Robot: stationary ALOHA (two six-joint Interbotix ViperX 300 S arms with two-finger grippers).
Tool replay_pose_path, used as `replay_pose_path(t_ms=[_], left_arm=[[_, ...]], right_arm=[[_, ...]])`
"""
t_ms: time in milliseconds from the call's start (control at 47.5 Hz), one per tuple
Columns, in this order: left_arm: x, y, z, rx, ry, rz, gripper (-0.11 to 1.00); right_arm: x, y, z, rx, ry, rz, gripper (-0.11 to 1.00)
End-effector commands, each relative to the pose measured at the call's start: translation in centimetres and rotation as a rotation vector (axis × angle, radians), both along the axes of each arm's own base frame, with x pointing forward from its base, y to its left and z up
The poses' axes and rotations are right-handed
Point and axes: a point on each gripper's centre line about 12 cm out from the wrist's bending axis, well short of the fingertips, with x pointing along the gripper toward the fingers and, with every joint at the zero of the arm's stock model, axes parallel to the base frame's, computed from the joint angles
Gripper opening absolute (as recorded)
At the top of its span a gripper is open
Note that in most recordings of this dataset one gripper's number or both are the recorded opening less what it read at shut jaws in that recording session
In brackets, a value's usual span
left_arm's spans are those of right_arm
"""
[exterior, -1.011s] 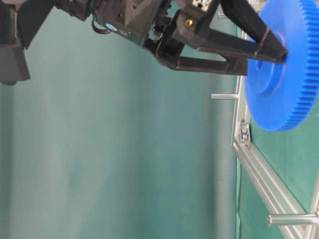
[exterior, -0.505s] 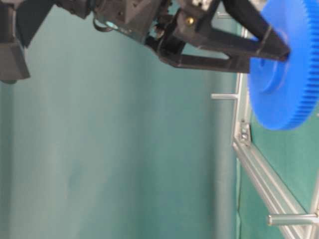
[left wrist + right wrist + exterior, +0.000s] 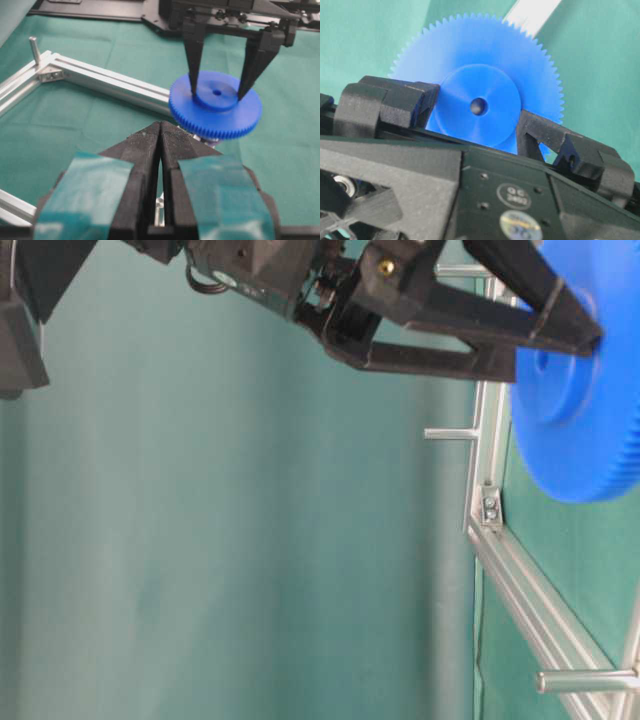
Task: Find the location of the shaft and insert the gear.
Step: 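Adjust the gear position to align its hole with the shaft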
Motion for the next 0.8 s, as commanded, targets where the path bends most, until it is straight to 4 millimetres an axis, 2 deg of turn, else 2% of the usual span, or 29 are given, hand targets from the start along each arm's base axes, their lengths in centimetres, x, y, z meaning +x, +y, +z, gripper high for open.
replay_pose_path(t_ms=[0,358,779], left_arm=[[0.2,0.1,0.5,-0.002,-0.014,0.004,0.01],[0.2,0.1,0.5,-0.004,-0.013,0.004,0.01],[0.2,0.1,0.7,-0.003,-0.022,0.004,0.01]], right_arm=[[0.6,0.3,0.9,0.006,-0.045,0.011,0.69],[0.5,0.2,0.6,-0.001,-0.030,0.010,0.69],[-2.0,-0.2,0.3,0.027,-0.023,-0.035,0.69]])
